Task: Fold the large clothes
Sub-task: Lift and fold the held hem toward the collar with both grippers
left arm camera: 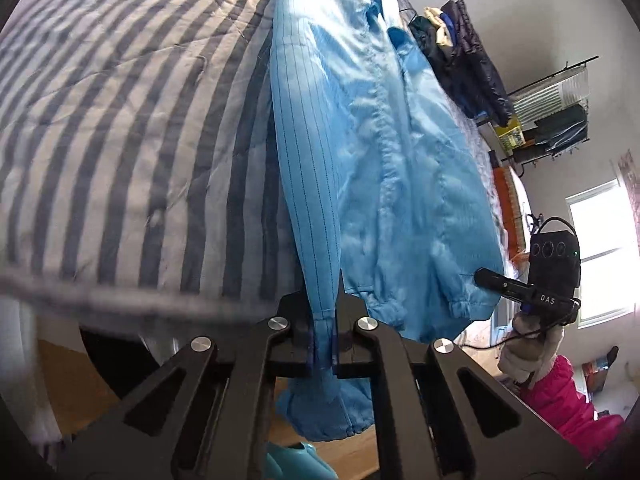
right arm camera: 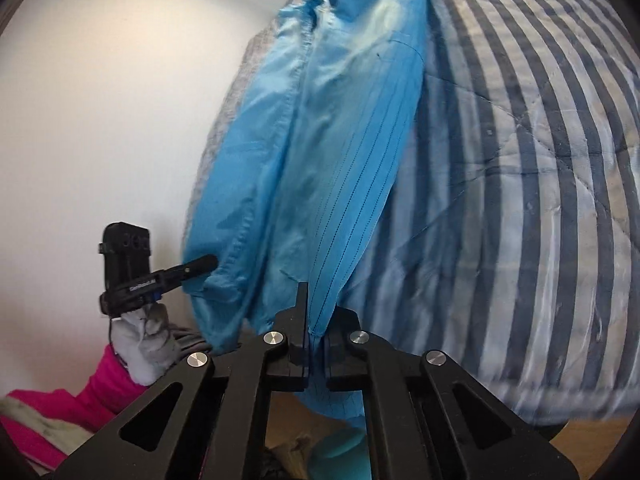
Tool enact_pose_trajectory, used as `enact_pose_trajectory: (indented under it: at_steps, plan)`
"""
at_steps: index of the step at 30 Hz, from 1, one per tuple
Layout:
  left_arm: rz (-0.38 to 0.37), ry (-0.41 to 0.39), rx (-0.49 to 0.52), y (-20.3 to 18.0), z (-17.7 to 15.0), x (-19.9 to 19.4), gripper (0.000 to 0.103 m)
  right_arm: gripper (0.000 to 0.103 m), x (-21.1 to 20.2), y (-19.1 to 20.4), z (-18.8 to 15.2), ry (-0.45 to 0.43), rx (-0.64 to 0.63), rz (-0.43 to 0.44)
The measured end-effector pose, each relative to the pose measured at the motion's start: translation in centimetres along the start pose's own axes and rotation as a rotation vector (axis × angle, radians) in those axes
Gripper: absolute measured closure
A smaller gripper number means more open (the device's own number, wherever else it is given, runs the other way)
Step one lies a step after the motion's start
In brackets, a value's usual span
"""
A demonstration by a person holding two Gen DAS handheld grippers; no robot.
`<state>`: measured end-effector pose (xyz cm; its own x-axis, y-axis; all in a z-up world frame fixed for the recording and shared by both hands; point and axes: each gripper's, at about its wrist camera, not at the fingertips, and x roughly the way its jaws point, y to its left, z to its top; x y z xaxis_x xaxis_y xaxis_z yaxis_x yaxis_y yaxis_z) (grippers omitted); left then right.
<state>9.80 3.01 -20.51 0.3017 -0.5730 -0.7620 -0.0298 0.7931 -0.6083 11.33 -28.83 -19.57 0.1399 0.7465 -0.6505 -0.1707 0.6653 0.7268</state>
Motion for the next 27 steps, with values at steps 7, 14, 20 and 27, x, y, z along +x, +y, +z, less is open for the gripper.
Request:
enact_pose_trajectory:
  at_steps: [7,14,20,27]
  plan:
    - [0.035,0.055,-0.001,0.5,-1.2,1.4,0.094,0.086,1.5,-1.8,-0.4,0.033,0.068,-0.052]
    - [-0.007,0.052,0.053,-1.3,-1.1,1.2,0.099,0.098,3.0,-1.9,-1.5,0.05,0.07,-0.006]
    - [-0.122,0.014,0.001,-3.3,0.6,-0.6,0.1,0.1,3.7,0.0,-0.5,0.018,0.074,0.067]
    - [-0.165,-0.057,-0.042,-5.0,4.9,-1.9,0.101,0.1,2.7,1.2,3.7,-0.091,0.142,0.162]
